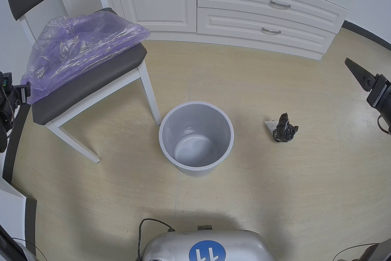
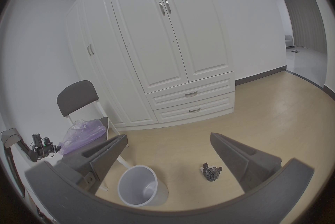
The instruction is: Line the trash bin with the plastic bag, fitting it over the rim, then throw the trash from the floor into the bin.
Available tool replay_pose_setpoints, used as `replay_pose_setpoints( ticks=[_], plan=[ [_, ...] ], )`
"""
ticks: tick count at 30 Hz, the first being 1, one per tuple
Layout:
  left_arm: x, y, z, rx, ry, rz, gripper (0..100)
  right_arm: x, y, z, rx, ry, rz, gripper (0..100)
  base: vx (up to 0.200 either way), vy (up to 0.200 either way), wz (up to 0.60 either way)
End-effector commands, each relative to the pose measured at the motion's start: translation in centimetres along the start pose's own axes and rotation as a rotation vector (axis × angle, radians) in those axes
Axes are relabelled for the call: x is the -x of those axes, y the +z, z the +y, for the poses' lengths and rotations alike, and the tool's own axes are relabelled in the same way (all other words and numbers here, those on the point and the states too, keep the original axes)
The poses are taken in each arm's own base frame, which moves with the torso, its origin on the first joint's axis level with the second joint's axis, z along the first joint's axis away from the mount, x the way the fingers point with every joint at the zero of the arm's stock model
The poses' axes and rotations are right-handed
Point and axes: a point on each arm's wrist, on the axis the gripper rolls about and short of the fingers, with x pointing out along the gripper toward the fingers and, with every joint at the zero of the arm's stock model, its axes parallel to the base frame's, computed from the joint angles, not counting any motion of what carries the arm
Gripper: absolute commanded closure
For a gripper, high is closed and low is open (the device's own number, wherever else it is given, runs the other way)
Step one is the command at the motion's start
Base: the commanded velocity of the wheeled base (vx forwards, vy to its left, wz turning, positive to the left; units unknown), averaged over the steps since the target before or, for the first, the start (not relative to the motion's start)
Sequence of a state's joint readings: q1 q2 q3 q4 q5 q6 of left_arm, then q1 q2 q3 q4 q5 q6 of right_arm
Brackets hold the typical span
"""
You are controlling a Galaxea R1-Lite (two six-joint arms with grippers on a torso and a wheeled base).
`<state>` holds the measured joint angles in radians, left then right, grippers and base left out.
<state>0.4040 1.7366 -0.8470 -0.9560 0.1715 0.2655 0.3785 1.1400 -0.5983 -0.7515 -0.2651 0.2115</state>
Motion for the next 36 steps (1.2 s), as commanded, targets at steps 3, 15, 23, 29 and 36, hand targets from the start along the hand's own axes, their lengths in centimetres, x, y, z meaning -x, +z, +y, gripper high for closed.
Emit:
replay_pose_setpoints(
  ticks=[3,15,23,29,36],
  plan=[
    [0.4,0.3,-0.1,0.002,-0.004,-0.008,0,0.2,0.2,0.0,-0.002,0.002,-0.008,0,0.0,0.0,0.0],
    [0.3,0.3,-0.2,0.002,-0.008,-0.006,0,0.2,0.1,0.0,-0.002,0.004,-0.005,0,0.0,0.0,0.0],
    [0.2,0.0,-0.7,0.003,-0.022,0.003,100,0.2,0.0,0.0,-0.001,0.013,-0.001,0,0.0,0.0,0.0],
    [0.4,-0.5,-0.9,0.014,-0.029,0.02,100,0.2,0.0,0.0,-0.001,0.014,0.001,0,0.0,0.0,0.0],
    [1.8,1.0,-1.4,0.12,-0.101,-0.034,100,0.0,-0.2,0.1,-0.005,0.02,0.009,0,0.0,0.0,0.0]
  ],
)
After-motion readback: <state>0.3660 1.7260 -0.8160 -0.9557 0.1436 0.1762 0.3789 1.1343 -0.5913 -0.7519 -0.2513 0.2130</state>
